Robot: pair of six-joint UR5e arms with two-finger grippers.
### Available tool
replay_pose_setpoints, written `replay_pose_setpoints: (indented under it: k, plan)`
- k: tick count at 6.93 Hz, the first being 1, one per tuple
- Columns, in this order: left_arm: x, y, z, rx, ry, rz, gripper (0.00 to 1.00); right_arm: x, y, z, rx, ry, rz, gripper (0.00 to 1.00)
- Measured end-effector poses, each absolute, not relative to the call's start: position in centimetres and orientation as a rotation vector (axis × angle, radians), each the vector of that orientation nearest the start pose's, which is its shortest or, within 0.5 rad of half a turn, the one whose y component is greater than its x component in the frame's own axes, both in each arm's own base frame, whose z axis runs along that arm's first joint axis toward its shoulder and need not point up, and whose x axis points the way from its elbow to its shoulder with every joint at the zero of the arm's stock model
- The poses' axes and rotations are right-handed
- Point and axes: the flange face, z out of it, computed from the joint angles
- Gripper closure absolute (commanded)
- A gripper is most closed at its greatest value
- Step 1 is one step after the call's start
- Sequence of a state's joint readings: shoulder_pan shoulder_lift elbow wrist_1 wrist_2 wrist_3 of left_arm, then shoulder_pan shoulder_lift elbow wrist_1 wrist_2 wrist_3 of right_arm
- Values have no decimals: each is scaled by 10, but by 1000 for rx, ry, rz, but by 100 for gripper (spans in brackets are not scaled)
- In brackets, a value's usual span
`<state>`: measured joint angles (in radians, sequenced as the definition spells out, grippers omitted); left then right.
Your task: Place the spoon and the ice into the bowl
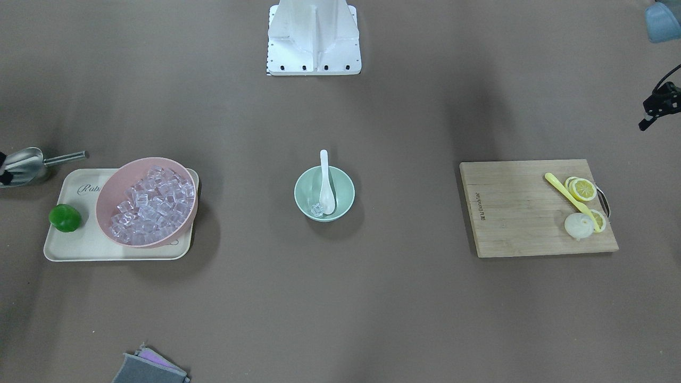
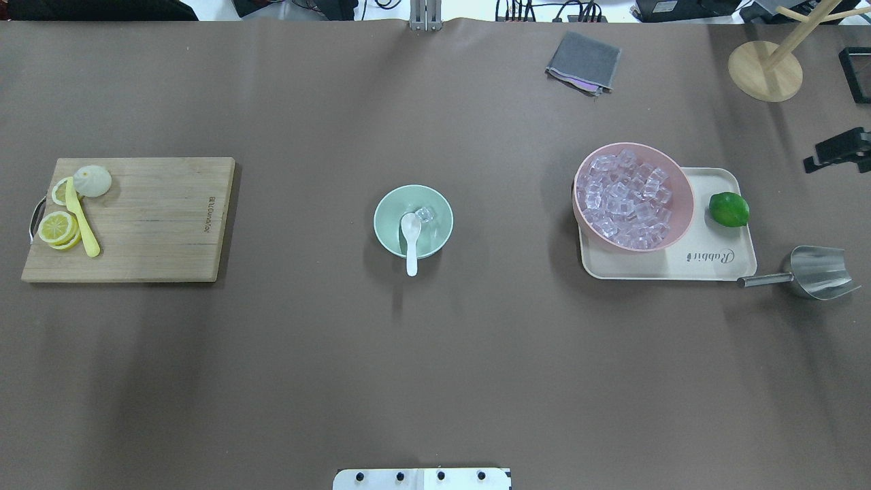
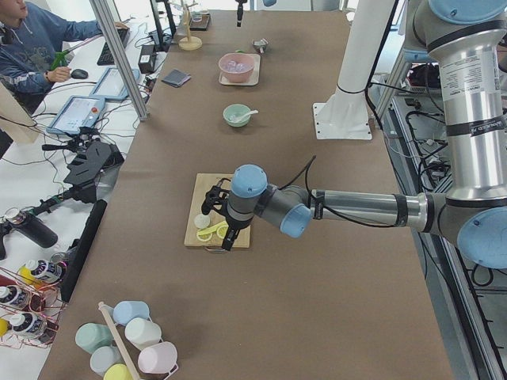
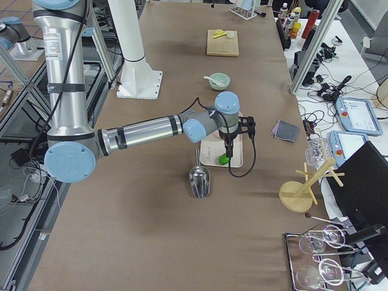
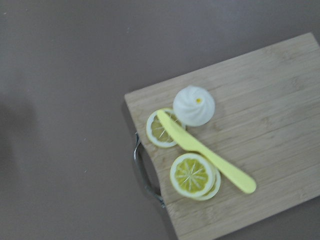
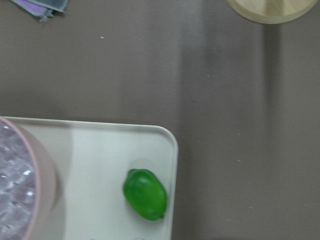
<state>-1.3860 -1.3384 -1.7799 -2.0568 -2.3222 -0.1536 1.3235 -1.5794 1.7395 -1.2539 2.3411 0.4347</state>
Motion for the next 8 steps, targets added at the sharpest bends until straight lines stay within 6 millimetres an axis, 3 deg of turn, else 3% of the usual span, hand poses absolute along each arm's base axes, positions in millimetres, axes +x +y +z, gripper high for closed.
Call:
replay_pose_setpoints:
  k: [2, 3, 5, 8]
  plan:
    - [-3, -408, 624, 296, 785, 166, 3, 6, -490, 627, 184, -819, -82, 0]
    - [-11, -406, 629, 289, 785, 139, 3, 28, -483, 656, 185, -806, -106, 0]
    - [-26, -405, 633, 245, 816, 80, 3, 43, -476, 679, 182, -797, -123, 0]
    - [-30, -399, 641, 183, 855, 45, 2, 45, -480, 679, 183, -794, -121, 0]
